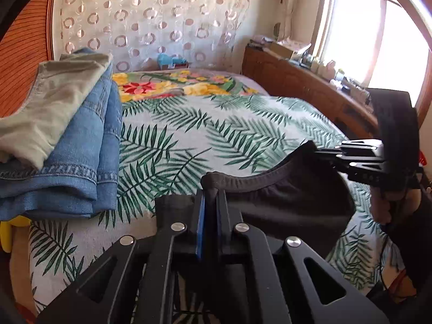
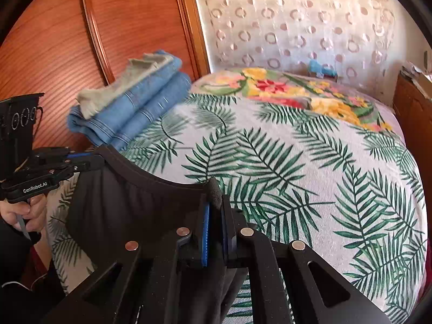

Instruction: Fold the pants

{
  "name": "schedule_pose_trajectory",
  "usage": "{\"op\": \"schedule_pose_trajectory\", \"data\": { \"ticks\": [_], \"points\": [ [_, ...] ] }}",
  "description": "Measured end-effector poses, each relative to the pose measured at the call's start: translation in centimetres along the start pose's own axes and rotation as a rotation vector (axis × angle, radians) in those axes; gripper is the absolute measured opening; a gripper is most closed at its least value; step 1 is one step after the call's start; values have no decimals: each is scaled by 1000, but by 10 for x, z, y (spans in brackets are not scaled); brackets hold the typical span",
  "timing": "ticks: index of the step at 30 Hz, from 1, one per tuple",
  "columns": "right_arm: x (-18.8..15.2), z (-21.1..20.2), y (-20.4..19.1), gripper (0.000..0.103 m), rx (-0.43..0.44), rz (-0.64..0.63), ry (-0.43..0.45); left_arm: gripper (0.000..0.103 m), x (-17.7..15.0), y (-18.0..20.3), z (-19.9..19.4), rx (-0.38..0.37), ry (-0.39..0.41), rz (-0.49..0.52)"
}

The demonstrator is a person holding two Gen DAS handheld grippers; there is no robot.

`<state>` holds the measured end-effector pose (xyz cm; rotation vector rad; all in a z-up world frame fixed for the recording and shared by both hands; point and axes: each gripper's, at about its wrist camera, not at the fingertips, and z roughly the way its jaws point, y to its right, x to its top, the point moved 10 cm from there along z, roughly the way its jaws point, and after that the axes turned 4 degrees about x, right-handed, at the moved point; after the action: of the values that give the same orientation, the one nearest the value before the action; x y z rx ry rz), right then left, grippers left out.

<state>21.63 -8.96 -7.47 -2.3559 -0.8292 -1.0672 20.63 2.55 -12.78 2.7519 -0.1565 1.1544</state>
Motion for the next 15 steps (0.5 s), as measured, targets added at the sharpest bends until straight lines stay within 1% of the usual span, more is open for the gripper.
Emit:
{"op": "schedule_pose_trajectory", "data": {
  "ticks": [1, 2, 3, 4, 6, 8, 10, 12, 15],
  "points": [
    [-1, 4, 1, 6, -2, 4, -9, 13, -2, -2, 5, 6, -11, -6],
    [-2, 5, 2, 7, -6, 12, -17, 18, -4, -4, 9, 13, -24, -11],
    [-5, 6, 4, 11, -15, 23, -23, 24, -6, -6, 13, 14, -34, -17],
    [-6, 7, 7, 14, -24, 33, -28, 27, -8, -7, 15, 10, -42, -20],
    [-10, 2, 11, 16, -33, 57, -30, 41, -12, -8, 18, 8, -51, -22],
    [-15, -10, 13, 18, -45, 72, -27, 47, -16, -10, 18, 4, -55, -23],
    [-24, -22, 16, 22, -65, 86, -26, 48, -20, -12, 19, 6, -63, -29],
    [-33, -35, 17, 23, -80, 101, -27, 52, -24, -14, 20, 16, -68, -35],
    [-46, -51, 14, 23, -98, 115, -40, 52, -30, -15, 21, 20, -80, -40]
  ]
}}
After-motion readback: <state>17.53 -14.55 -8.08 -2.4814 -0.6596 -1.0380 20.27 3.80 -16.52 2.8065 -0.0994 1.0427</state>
